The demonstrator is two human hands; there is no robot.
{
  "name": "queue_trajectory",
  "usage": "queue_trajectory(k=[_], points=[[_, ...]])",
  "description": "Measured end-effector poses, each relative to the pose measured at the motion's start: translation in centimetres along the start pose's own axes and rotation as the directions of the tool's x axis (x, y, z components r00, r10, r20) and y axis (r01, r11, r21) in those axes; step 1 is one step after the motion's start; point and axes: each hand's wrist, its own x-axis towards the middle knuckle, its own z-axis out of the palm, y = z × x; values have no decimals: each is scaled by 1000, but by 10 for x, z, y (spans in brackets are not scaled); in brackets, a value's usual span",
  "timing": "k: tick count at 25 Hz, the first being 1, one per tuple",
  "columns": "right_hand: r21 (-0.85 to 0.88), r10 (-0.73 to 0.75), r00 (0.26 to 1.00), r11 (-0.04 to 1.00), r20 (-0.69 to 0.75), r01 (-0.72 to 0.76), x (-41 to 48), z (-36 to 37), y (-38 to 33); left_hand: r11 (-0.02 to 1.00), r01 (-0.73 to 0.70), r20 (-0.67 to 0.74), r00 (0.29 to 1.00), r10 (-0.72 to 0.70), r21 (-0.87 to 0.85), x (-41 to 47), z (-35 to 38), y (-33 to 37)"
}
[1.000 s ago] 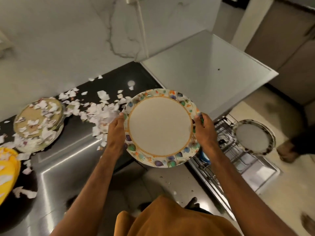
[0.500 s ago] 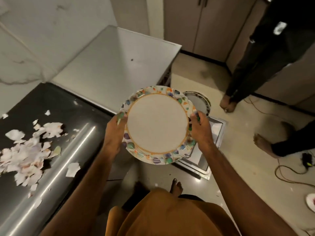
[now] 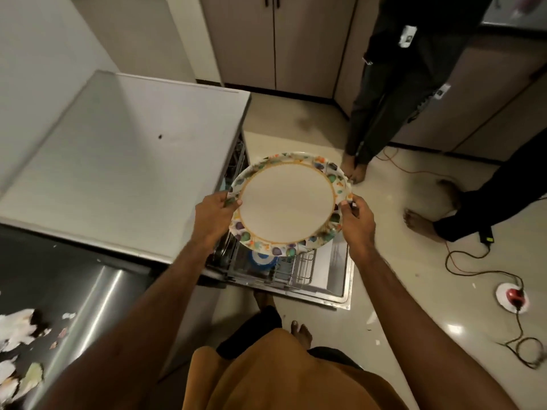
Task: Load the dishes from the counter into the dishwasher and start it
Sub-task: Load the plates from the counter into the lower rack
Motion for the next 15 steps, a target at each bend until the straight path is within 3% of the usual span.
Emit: queue_trajectory(k=[5, 15], points=[[-111, 54, 994, 992, -92, -64, 56, 9, 5, 962, -116, 113, 989, 90, 247, 91, 32, 18], [-538, 23, 999, 843, 31, -3, 163, 58, 85, 915, -95, 203, 979, 15, 392, 219, 149, -20]])
